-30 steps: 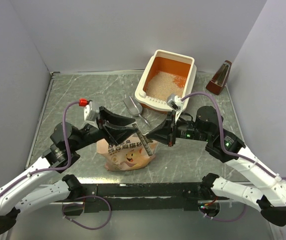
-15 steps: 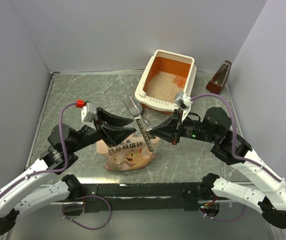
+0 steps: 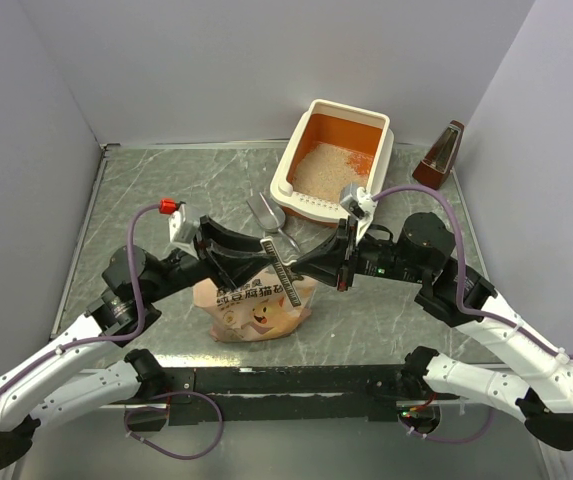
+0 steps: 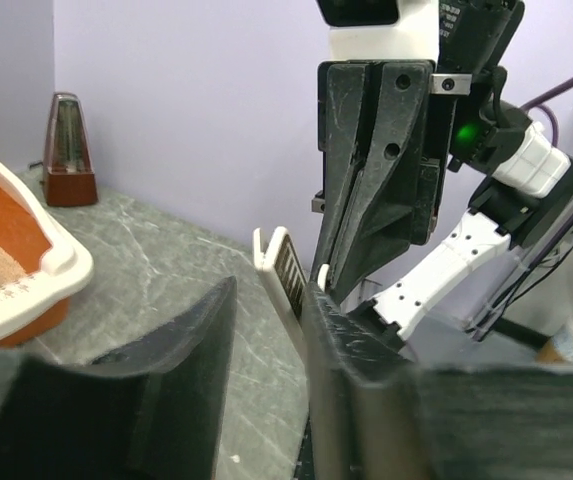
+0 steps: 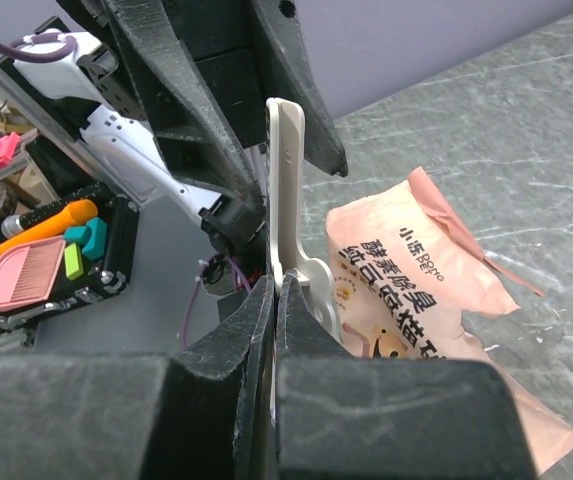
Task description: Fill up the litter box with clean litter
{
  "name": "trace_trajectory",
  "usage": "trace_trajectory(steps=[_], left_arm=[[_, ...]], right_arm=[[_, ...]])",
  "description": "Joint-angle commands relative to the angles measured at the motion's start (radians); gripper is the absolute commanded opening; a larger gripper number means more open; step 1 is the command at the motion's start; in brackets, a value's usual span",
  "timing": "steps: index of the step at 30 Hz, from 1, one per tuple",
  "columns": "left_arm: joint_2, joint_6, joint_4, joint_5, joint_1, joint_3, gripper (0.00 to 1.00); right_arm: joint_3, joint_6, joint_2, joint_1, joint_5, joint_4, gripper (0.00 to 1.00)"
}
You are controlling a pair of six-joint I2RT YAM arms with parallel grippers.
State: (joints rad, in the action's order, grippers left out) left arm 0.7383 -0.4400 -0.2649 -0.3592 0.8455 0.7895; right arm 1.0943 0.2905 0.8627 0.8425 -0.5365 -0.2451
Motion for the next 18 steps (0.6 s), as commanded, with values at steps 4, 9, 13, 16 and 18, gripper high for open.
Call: trace_trajectory(steps=[4,9,13,16,18], left_arm=[[-0.007,0.000,-0.083,-0.055,0.000,0.001,0.04],[-0.024,-0.016,-0.160,-0.096,-0.002,-0.036,0.01],[-0.031,-0.014,-0.149,-0.106,0.000,-0.041,0.01],[-0.043,-0.002,-0.117,-0.103,0.000,-0.033,0.01],[-0.056,0.001,-0.103,-0.096,0.000,-0.032,0.01]], right_arm=[[0.021,0.009,-0.002,0.010,-0.037,0.061,0.00],[0.006,0.021,0.002,0.009,-0.063,0.076,0.00],[0.019,0.009,0.007,0.010,-0.056,0.050,0.30],[0.024,-0.020,-0.011,0.010,-0.016,0.021,0.63],[0.029,-0.042,-0.031,0.010,0.003,0.004,0.73]])
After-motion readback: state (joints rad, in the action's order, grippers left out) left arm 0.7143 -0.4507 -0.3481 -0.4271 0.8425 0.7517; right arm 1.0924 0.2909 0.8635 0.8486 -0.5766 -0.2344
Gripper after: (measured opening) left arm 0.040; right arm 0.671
